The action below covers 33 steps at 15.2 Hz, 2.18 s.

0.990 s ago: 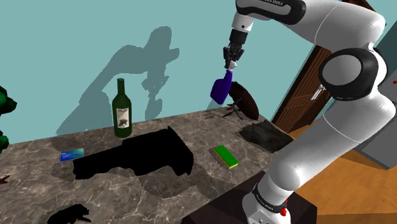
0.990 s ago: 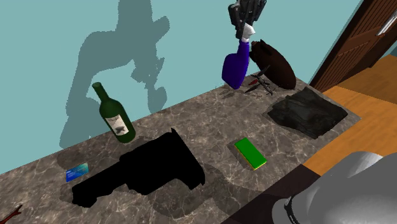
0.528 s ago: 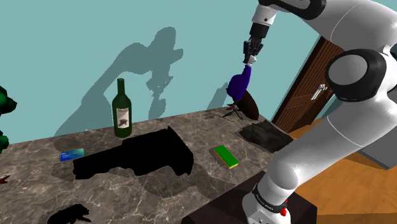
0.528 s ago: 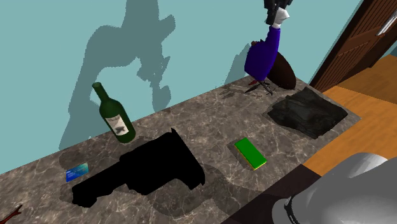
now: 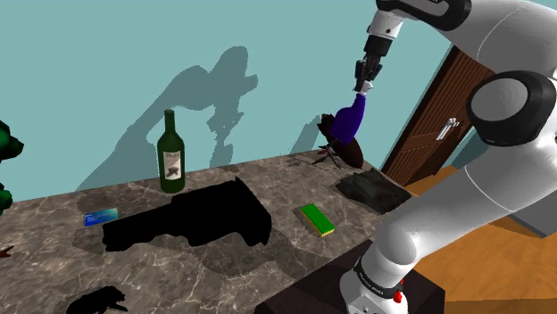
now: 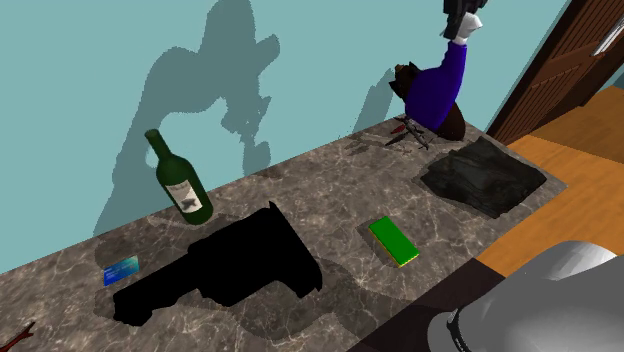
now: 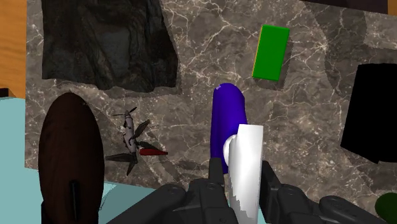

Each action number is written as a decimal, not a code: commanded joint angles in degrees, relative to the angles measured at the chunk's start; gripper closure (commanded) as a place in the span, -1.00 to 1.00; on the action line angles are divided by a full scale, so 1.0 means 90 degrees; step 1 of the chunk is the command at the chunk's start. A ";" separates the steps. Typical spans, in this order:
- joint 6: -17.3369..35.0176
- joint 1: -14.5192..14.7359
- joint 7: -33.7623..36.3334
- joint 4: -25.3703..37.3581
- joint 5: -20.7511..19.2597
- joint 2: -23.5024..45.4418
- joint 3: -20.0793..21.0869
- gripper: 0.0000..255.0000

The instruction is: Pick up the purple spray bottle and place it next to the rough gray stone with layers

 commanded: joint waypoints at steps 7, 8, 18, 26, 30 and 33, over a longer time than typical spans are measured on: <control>0.0718 -0.0024 0.0086 -0.1056 -0.0082 -0.0349 0.0031 1.00; 0.0805 -0.0027 0.0094 -0.1176 -0.0090 -0.0384 0.0032 1.00; 0.1660 -0.0066 0.0156 -0.2282 -0.0164 -0.0640 0.0017 1.00; 0.2336 -0.0095 0.0186 -0.3057 -0.0212 -0.0741 -0.0019 1.00; 0.2676 -0.0108 0.0195 -0.3412 -0.0233 -0.0757 -0.0044 1.00; 0.2932 -0.0117 0.0199 -0.3665 -0.0248 -0.0754 -0.0066 1.00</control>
